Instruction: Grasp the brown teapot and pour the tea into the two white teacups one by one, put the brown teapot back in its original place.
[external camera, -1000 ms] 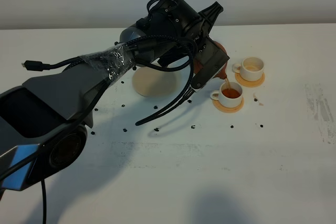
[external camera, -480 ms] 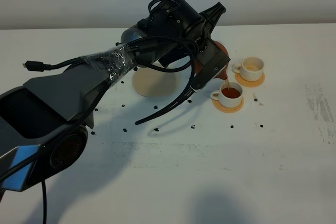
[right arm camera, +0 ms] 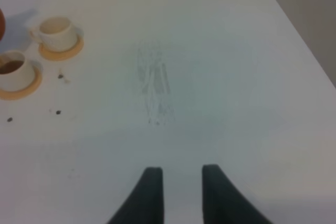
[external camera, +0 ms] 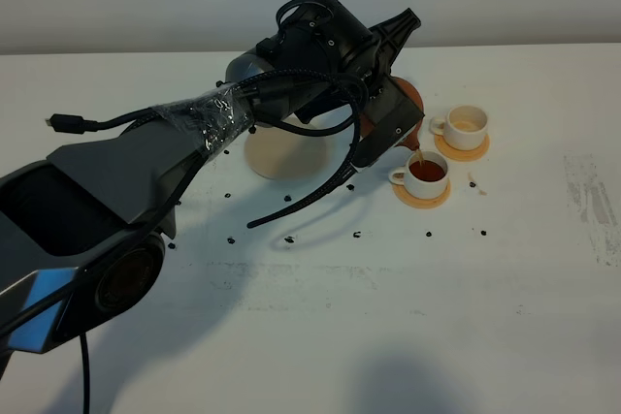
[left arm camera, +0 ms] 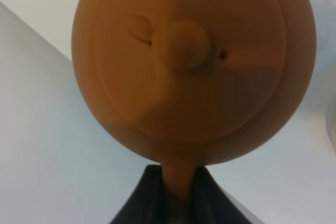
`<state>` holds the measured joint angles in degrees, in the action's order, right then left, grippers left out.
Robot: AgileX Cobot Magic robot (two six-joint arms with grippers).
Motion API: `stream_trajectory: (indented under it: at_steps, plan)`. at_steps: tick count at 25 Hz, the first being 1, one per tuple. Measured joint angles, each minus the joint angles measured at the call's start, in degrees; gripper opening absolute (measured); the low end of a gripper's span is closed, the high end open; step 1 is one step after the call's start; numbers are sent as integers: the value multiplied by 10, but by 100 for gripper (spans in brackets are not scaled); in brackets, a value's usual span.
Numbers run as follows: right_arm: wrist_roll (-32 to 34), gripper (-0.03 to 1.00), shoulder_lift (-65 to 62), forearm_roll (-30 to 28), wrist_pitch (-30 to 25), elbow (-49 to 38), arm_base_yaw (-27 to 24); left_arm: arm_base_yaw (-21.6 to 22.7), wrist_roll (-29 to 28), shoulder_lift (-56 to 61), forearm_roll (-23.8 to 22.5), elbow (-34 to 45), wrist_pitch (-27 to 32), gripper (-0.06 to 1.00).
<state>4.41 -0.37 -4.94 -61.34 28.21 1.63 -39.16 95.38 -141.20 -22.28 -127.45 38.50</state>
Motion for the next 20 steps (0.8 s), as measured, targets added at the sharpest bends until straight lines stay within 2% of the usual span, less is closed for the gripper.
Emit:
stream_trajectory:
  at_steps: [12,20]
  plan:
    - [0,21,0,0,0,0,0,0,1,0,1,0,-1,8]
    - [0,21,0,0,0,0,0,0,-60,0,27,0,22,8]
